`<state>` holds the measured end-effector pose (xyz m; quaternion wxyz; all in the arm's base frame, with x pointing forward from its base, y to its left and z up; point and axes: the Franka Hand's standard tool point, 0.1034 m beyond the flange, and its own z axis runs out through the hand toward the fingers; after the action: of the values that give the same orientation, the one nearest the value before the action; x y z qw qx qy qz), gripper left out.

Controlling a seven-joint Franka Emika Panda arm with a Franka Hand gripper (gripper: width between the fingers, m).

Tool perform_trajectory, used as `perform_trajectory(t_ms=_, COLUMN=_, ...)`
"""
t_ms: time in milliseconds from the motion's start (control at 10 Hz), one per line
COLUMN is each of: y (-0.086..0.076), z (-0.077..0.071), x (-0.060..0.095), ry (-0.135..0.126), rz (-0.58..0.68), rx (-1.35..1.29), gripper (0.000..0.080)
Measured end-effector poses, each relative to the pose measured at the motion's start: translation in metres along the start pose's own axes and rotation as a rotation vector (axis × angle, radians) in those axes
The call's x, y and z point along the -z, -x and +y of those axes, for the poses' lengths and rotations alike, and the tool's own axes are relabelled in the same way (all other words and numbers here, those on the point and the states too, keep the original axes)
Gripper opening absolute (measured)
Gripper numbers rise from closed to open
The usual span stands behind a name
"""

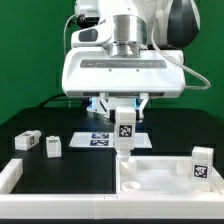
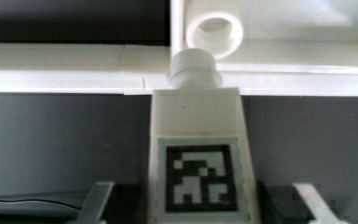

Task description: Assemble square table

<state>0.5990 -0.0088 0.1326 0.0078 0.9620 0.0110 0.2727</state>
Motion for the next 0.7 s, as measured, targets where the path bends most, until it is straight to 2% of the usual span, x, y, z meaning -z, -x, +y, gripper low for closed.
perform_trajectory(t_ms=200, y=0.004, z=0.001, x=-0.003, ry=0.013, rz=0.026, rx=-0.003, gripper=0.0291)
perform_trajectory(t_ms=400, y=0.012, z=-0.009, x=-0.014, ry=0.004, rz=0.019, rx=-0.006, gripper=0.0291)
perform_trajectory(t_ms=700, y=0.015, z=-0.02, x=-0.027, ry=-0.006, rz=0.011, rx=-0.005, gripper=0.0291)
